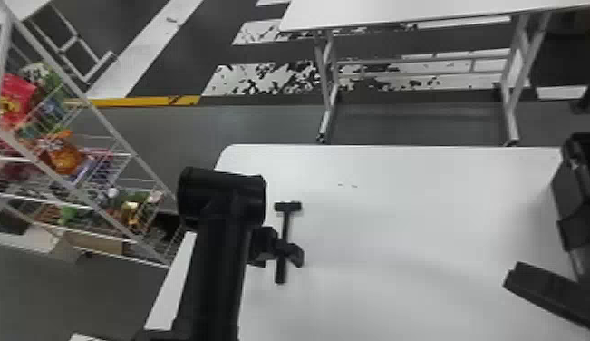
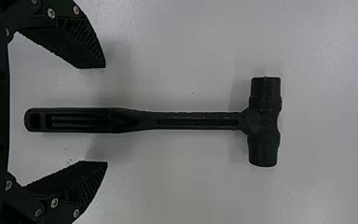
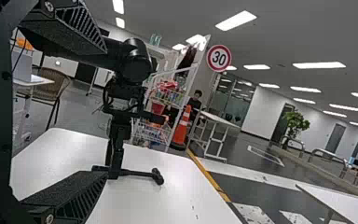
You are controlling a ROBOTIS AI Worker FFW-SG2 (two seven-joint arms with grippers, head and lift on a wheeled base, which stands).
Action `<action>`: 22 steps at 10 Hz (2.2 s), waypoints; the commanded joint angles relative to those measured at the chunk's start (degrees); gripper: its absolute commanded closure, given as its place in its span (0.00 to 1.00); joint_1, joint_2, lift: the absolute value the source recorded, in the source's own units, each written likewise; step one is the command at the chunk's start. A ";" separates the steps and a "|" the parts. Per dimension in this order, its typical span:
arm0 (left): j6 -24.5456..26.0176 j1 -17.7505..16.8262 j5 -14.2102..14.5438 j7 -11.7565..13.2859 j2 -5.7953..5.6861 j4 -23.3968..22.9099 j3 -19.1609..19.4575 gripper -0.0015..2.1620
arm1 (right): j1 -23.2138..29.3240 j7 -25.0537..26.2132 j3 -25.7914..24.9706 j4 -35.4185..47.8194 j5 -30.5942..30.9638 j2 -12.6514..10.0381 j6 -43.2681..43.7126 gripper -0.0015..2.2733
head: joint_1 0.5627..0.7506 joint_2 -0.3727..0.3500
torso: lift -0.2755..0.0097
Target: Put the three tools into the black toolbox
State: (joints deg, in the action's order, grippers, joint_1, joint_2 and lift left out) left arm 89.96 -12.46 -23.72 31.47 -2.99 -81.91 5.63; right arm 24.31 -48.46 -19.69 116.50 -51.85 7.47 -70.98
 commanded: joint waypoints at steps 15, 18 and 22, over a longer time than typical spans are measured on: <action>0.07 5.61 -2.47 -2.03 2.37 -9.50 -5.36 0.99 | -1.20 0.38 -1.76 -5.23 -2.91 0.00 0.17 0.03 | 0.70 0.82 | 0.79; 0.07 7.10 -2.73 -3.08 2.63 -13.98 -6.33 0.99 | -2.34 0.82 -1.32 -6.19 -2.47 0.00 0.35 0.03 | 0.70 0.81 | 0.79; 0.07 14.57 -1.86 -3.79 3.14 -32.17 -12.31 0.99 | -4.71 1.70 0.53 -6.19 -1.59 0.00 -0.53 0.03 | 0.70 0.76 | 0.79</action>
State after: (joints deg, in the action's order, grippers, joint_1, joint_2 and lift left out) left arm 89.96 0.94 -25.71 27.69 0.00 -111.19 -5.72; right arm 19.96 -46.80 -19.48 110.34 -53.75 7.47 -71.42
